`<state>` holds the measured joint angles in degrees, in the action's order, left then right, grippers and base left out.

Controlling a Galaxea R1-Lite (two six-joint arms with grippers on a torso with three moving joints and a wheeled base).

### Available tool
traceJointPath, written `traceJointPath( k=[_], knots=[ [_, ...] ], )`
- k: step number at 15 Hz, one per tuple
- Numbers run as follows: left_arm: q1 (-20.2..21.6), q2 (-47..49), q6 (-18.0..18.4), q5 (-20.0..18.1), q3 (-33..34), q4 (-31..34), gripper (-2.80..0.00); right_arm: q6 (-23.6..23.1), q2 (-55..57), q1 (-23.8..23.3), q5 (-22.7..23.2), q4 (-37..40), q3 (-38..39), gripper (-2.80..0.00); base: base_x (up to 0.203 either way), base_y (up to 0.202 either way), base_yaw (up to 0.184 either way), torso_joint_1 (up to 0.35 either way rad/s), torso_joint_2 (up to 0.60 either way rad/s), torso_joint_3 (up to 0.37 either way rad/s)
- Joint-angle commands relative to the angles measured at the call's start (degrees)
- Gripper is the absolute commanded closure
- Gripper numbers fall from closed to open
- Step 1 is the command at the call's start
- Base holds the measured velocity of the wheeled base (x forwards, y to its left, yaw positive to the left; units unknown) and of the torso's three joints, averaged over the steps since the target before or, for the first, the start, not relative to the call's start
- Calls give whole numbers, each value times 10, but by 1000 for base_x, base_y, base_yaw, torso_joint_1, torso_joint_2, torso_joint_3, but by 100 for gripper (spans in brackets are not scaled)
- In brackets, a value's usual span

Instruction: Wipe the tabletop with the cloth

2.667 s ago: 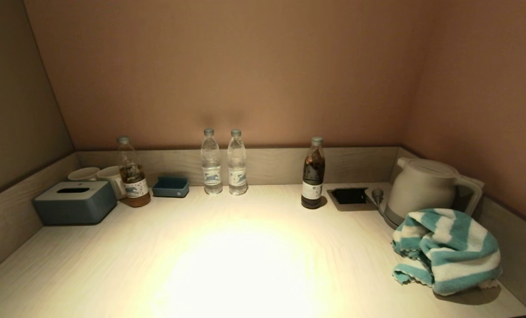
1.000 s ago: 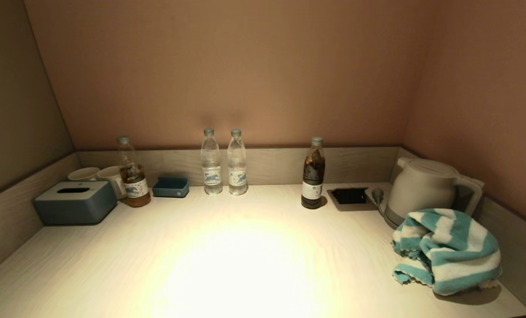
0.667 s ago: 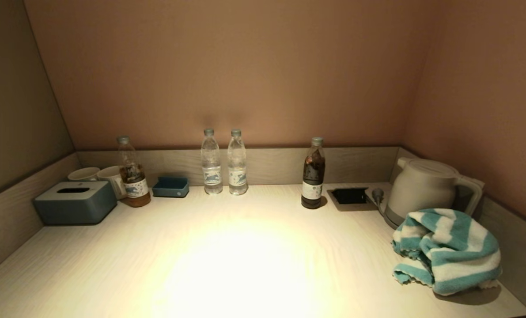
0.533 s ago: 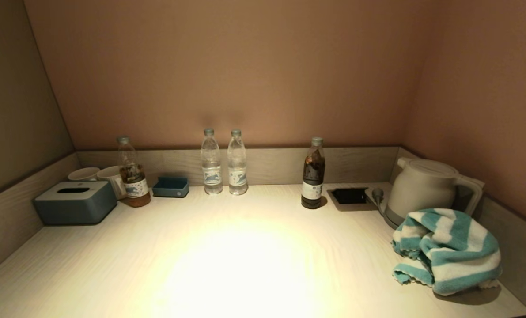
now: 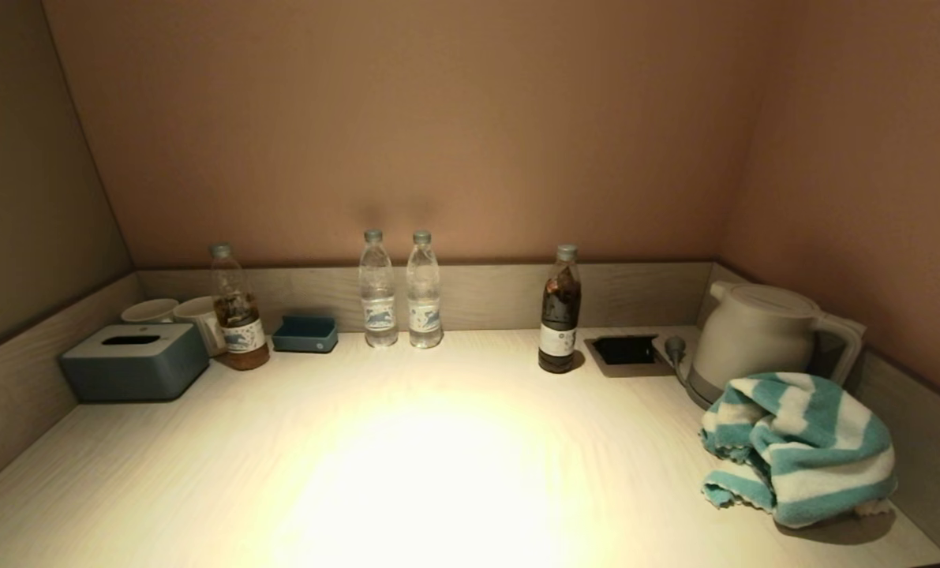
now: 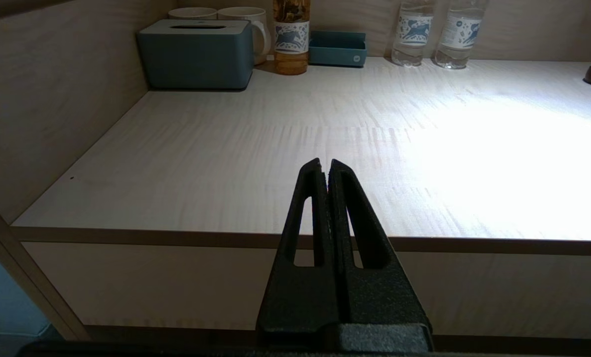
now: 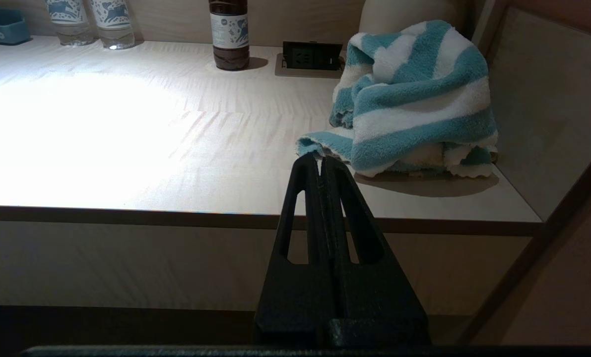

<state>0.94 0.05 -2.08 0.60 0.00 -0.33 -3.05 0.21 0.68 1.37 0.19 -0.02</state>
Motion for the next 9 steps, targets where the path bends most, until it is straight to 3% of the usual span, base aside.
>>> traceJointPath(
  k=[1, 9],
  knots=[
    [0, 0, 0, 0, 0, 0, 0, 0, 0, 0, 0, 0, -1, 0, 0, 0, 0, 0, 0, 0],
    [0, 0, 0, 0, 0, 0, 0, 0, -1, 0, 0, 0, 0, 0, 0, 0, 0, 0, 0, 0]
  ],
)
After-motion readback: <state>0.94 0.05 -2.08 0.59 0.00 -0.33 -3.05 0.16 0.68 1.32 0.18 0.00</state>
